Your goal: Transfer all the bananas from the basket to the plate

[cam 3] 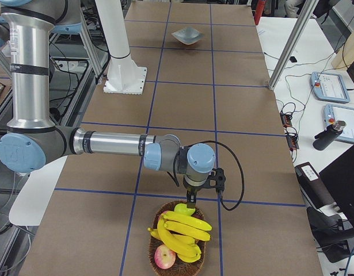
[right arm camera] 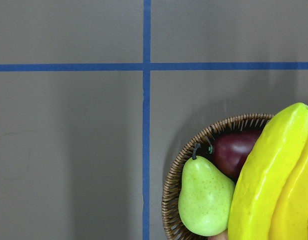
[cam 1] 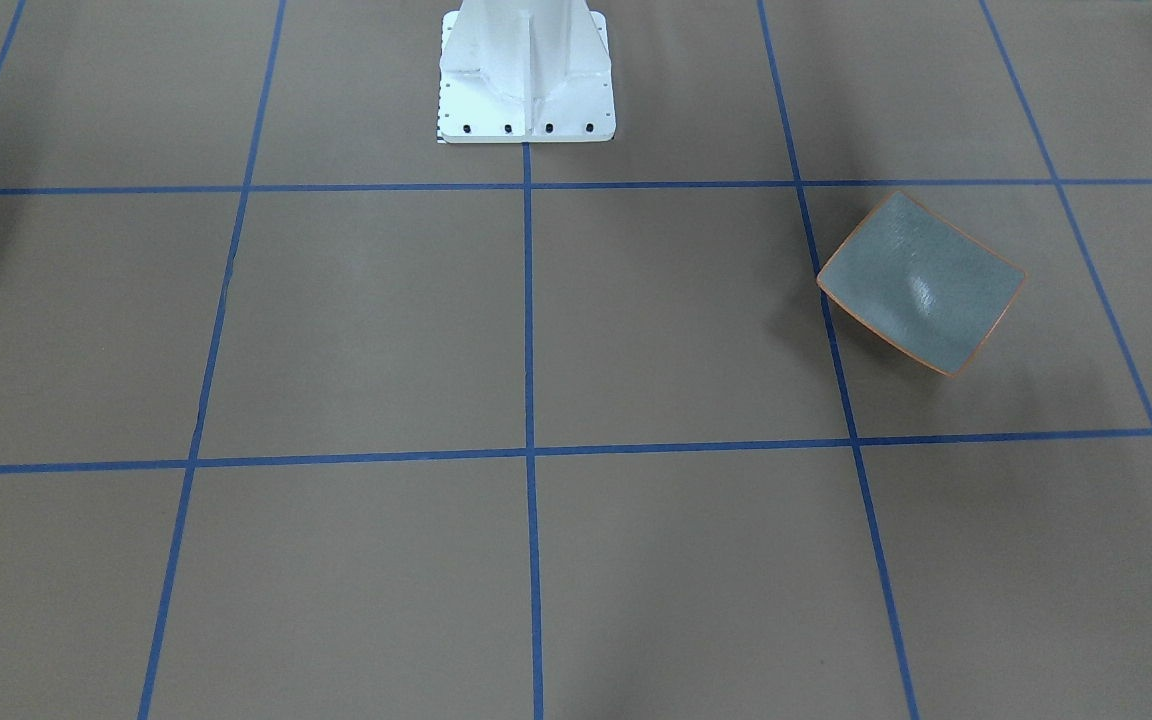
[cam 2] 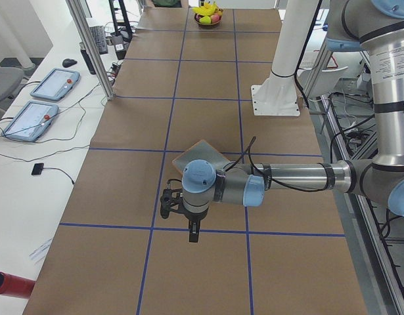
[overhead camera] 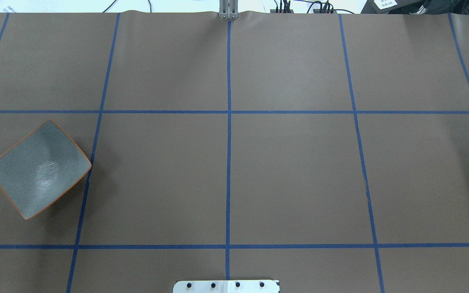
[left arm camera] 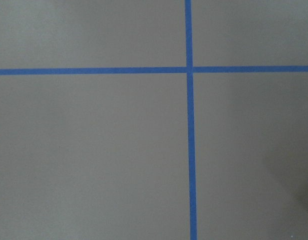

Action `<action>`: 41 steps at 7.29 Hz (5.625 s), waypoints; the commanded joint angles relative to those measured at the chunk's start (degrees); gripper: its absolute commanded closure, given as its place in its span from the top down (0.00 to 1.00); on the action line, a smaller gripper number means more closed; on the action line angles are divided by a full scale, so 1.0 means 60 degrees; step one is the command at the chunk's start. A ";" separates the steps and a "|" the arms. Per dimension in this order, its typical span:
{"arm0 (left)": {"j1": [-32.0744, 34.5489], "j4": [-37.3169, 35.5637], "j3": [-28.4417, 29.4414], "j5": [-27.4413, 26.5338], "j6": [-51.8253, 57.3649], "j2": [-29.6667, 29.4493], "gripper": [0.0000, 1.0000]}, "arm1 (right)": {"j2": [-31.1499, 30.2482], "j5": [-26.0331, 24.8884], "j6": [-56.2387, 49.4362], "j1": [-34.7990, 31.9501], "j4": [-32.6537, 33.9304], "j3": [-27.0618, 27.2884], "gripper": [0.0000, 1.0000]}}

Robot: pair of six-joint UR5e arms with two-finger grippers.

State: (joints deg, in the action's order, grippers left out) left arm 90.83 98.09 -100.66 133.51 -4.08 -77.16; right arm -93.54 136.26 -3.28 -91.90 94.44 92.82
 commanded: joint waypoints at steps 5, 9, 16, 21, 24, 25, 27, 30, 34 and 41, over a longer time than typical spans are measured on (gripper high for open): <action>-0.0006 0.0073 0.0092 0.0014 -0.0009 0.0058 1.00 | -0.0070 -0.0020 0.0004 -0.0138 -0.0037 0.0086 1.00; -0.0079 0.0117 0.0122 0.0073 0.0020 -0.0073 1.00 | 0.0032 0.0009 0.0004 -0.0138 -0.0110 0.0203 1.00; -0.0138 0.0234 0.0282 0.0029 0.0006 -0.0308 1.00 | 0.0149 0.0009 -0.0272 -0.0341 -0.0125 0.0058 1.00; -0.0138 0.0249 0.0253 0.0044 -0.0213 -0.0542 1.00 | 0.0457 0.1031 -0.3566 -0.2422 -0.0226 -0.2427 1.00; -0.0138 0.0249 0.0224 0.0073 -0.0229 -0.0674 1.00 | 0.0807 0.1372 -0.3556 -0.2482 -0.2498 -0.4832 1.00; -0.0138 0.0235 0.0238 0.0073 -0.0229 -0.0732 1.00 | 0.0838 0.1299 -0.3570 -0.2482 -0.2498 -0.4893 1.00; -0.0138 0.0249 0.0238 0.0073 -0.0229 -0.0762 1.00 | 0.1027 0.1152 -0.3570 -0.2482 -0.2556 -0.5257 1.00; -0.0138 0.0234 0.0253 0.0073 -0.0229 -0.0865 1.00 | 0.1454 0.0976 -0.3527 -0.2482 -0.2557 -0.5978 1.00; -0.0181 0.0234 0.0297 0.0073 -0.0229 -0.0865 1.00 | 0.1483 0.0961 -0.3512 -0.2234 -0.2542 -0.6548 1.00; -0.0299 0.0234 0.0326 0.0073 -0.0214 -0.0865 1.00 | 0.1879 0.0361 -0.3087 -0.1749 -0.2571 -0.6622 0.98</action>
State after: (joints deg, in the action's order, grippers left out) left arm 89.07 99.49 -98.69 133.95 -5.36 -82.35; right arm -82.23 138.64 -21.90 -102.44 79.02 53.27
